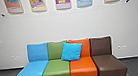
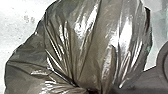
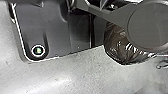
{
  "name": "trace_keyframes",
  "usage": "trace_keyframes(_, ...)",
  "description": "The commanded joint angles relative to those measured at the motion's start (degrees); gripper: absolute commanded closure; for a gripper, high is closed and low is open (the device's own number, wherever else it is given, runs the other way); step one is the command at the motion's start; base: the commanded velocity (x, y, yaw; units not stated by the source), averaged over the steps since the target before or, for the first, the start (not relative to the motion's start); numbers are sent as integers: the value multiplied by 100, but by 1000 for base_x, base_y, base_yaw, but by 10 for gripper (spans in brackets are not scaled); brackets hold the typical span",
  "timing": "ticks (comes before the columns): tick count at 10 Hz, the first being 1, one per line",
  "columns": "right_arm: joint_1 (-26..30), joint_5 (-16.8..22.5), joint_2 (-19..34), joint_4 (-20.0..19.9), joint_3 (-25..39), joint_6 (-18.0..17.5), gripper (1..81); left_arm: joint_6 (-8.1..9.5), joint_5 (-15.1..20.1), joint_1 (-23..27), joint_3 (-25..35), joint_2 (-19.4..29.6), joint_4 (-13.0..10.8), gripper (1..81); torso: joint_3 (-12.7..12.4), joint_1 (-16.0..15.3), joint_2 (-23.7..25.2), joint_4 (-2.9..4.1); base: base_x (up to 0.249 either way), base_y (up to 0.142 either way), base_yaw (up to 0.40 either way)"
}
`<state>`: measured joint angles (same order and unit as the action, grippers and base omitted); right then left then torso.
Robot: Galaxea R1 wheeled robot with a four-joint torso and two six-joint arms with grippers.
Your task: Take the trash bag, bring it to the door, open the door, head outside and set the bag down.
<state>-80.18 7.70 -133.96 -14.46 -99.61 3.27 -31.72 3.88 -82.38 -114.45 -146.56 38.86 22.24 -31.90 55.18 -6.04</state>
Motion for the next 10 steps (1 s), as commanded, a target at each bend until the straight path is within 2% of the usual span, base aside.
trace_keyframes(1, 182, 258, -46, -40, -84, 271, 10, -229, 474, 113, -507, -357, 42, 811, 5, 350, -540, 0, 0, 0, 0)
trace_keyframes(6, -47, 170, -353, -40, -453, 306, 10, -229, 474, 16, -1194, -771, 42, 811, -19, 1049, -1620, 0, 0, 0, 0)
trace_keyframes(8, -100, 170, -502, -31, -664, 341, 10, -229, 474, 7, -1502, -937, 42, 811, -454, 1324, -2046, 0, 0, 0, 0)
trace_keyframes(10, -126, 170, -659, 13, -830, 350, 10, -229, 474, 7, -1686, -1025, 34, 811, -656, 1556, -2407, 0, 0, 0, 0)
